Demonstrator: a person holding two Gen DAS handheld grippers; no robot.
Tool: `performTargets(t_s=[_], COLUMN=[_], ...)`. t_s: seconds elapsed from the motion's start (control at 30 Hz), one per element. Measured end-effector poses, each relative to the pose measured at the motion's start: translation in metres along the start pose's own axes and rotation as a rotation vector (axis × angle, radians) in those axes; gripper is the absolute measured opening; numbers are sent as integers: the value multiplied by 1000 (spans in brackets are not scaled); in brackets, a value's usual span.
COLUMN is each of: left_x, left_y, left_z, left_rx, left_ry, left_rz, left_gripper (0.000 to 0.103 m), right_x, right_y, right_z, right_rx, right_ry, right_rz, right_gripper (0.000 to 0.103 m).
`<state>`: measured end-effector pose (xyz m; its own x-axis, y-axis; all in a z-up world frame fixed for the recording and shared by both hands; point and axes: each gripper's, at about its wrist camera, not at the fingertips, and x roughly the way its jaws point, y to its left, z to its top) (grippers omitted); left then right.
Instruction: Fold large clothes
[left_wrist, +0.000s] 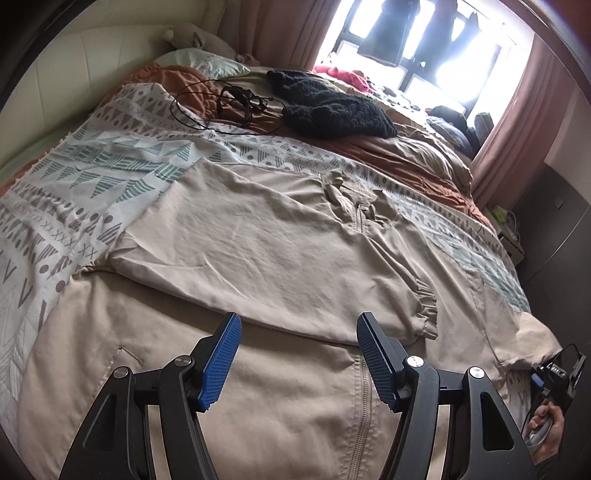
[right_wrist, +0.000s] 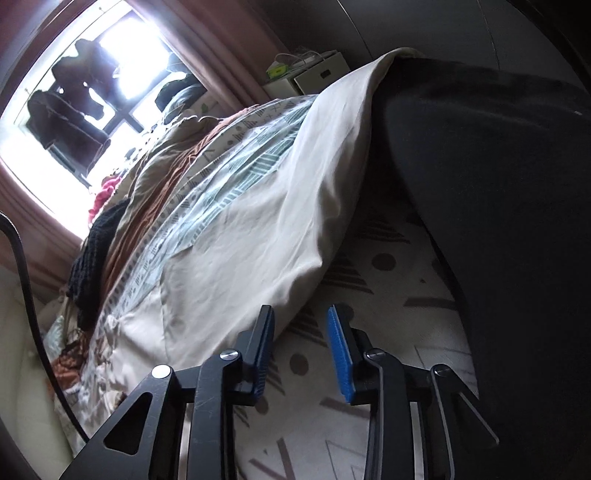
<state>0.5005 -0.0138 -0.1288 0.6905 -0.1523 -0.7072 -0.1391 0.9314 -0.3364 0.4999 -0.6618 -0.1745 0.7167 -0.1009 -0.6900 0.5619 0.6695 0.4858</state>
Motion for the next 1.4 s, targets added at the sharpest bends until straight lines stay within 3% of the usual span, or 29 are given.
performTargets(t_s=[0.2, 0.23, 0.33, 0.6, 0.87, 1.07, 1.23, 1.37, 1.4], left_x=[14, 15, 14, 10, -2, -10, -10, -8, -7], left_y=[7, 9, 13, 13, 10, 15, 25, 28, 27], left_z=[1, 1, 2, 0, -1, 0, 5, 6, 6], left_rx=[-15, -19, -31, -36, -25, -19, -45, -59, -53], left_ry=[32, 34, 30, 33, 18, 2, 0, 5, 5], left_rz=[24, 30, 34, 13, -22, -19, -6, -3, -2], left_gripper=[66, 66, 66, 66, 66, 66, 66, 66, 66], right_x=[21, 25, 28, -20, -55, -45, -10, 26, 28], right_y=[-3, -4, -2, 42, 81, 119, 154, 168, 165], right_z=[11, 12, 14, 13, -9, -42, -81, -108, -107], right_rx=[41, 45, 35, -72, -111, -160, -193, -207, -186], right_ry=[-10, -12, -26, -130, -126, -38, 130, 296, 309], right_rz=[5, 8, 30, 125, 262, 362, 432, 337, 344], right_gripper=[21, 13, 6, 4, 4, 4, 5, 13, 26])
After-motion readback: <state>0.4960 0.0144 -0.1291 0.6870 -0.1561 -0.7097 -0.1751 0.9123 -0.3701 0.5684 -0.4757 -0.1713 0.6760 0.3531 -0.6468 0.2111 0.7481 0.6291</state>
